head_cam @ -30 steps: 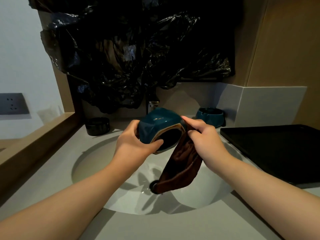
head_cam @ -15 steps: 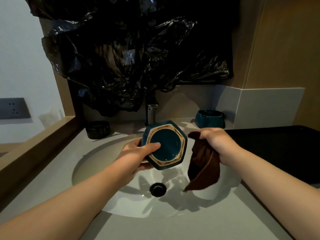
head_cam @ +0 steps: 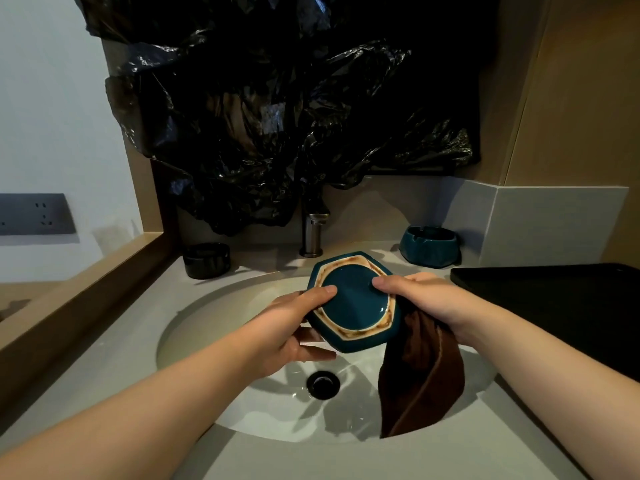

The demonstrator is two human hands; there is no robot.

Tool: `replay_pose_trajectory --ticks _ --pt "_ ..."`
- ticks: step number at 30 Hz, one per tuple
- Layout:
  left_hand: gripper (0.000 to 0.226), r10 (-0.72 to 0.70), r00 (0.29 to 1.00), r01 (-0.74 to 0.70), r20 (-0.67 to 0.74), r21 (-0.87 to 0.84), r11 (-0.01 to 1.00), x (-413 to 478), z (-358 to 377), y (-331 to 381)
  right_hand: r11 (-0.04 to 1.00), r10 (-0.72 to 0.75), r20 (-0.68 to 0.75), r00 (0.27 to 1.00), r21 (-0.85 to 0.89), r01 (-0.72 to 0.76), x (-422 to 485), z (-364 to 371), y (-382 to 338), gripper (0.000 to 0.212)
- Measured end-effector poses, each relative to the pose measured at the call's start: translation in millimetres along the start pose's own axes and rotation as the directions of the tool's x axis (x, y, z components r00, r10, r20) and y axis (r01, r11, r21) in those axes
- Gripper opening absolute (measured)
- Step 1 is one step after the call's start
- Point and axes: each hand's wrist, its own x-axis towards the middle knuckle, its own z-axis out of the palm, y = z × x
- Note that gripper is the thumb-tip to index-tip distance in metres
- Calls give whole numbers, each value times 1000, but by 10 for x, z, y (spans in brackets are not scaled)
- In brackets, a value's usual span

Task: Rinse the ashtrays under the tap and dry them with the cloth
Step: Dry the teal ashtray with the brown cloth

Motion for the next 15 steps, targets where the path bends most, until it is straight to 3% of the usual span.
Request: replay_pose_trajectory --ticks 4,8,11,13,15 --pt "25 10 998 -16 55 115 993 -11 -16 -5 993 -3 29 1000 -117 6 -19 -74 -12 46" --pt "23 67 998 -67 6 188 980 17 -29 -16 999 28 146 989 -44 -22 -35 -161 -14 46" --pt "23 58 998 -52 -18 237 970 43 -43 -31 999 19 -44 999 39 -18 -28 -261 -54 27" --pt "23 46 999 -37 -26 273 961 56 -51 -42 984 -162 -260 952 -110 138 -7 -305 -86 22" --pt "23 34 999 -23 -31 303 953 57 -48 -48 864 -449 -349 823 -404 300 -31 -243 -115 22"
